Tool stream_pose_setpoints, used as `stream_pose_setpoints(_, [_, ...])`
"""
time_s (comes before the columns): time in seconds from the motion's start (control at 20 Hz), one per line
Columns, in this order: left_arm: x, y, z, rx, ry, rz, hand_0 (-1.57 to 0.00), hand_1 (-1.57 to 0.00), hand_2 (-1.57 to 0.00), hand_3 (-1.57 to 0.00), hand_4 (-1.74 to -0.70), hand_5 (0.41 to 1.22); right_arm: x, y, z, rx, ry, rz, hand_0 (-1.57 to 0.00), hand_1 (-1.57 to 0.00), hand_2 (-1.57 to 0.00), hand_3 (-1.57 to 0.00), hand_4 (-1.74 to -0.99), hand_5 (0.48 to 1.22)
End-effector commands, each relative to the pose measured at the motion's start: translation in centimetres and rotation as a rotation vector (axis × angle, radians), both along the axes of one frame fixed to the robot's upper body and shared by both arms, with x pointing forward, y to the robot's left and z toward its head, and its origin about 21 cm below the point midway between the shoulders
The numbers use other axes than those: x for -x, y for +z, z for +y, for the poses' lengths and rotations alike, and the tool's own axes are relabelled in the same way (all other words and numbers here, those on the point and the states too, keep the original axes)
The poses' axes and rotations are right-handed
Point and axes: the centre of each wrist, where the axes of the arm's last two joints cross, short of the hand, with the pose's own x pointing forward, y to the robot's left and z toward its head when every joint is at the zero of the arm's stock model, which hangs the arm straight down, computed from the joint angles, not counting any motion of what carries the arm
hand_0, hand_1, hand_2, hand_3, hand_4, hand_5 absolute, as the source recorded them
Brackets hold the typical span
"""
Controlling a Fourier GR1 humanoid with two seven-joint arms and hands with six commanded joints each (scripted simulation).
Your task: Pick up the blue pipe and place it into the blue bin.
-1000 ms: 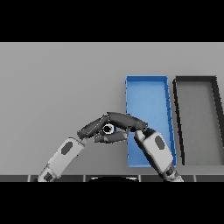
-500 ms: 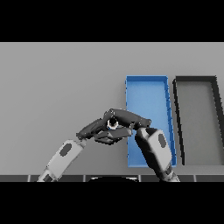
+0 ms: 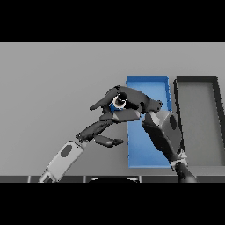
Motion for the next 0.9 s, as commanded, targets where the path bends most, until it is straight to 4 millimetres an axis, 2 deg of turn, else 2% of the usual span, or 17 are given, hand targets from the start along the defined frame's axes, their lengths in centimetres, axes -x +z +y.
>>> stream_pose_setpoints(0.0, [0.0,0.0,-0.1,-0.002,-0.002,0.004,0.00,0.00,0.00,0.00,-0.87,0.486,-0.7,1.2,-0.4,-0.023,-0.009,-0.031,-1.57,-1.57,-1.57,-1.57,-1.495,1.221])
stream_pose_setpoints(0.2, [0.4,0.1,0.2,0.000,-0.001,-0.005,0.00,0.00,0.00,0.00,-0.86,0.484,-3.3,4.5,-2.2,-0.083,-0.189,-0.048,-1.57,-1.57,-1.57,-1.57,-1.497,1.221])
stream_pose_setpoints(0.3, [0.3,0.3,0.6,-0.019,0.011,0.000,0.00,0.00,0.00,0.00,-0.85,0.484,-4.9,4.8,-3.6,-0.064,-0.299,-0.051,-1.57,-1.57,-1.57,-1.57,-1.498,1.221])
stream_pose_setpoints(0.4, [0.1,0.5,0.5,-0.030,0.022,-0.003,0.00,0.00,0.00,0.00,-0.84,0.477,-6.8,3.8,-5.7,-0.030,-0.417,-0.005,-1.57,-1.57,-1.57,-1.57,-1.498,1.221])
stream_pose_setpoints(0.6, [0.1,0.6,0.9,-0.037,0.035,-0.016,0.00,0.00,0.00,0.00,-0.83,0.465,-9.8,0.3,-10.0,0.022,-0.595,0.152,-1.57,-1.57,-1.57,-1.57,-1.499,1.221])
stream_pose_setpoints(0.75, [0.2,0.5,1.4,-0.046,0.046,-0.025,0.00,0.00,0.00,0.00,-0.82,0.462,-10.1,-3.0,-12.1,0.068,-0.692,0.263,-1.57,-1.57,-1.57,-1.57,-1.499,1.221])
stream_pose_setpoints(0.85, [0.3,0.4,1.1,-0.045,0.036,-0.020,0.00,0.00,0.00,0.00,-0.83,0.463,-9.8,-5.8,-13.3,0.121,-0.743,0.343,-1.57,-1.57,-1.57,-1.57,-1.499,1.221])
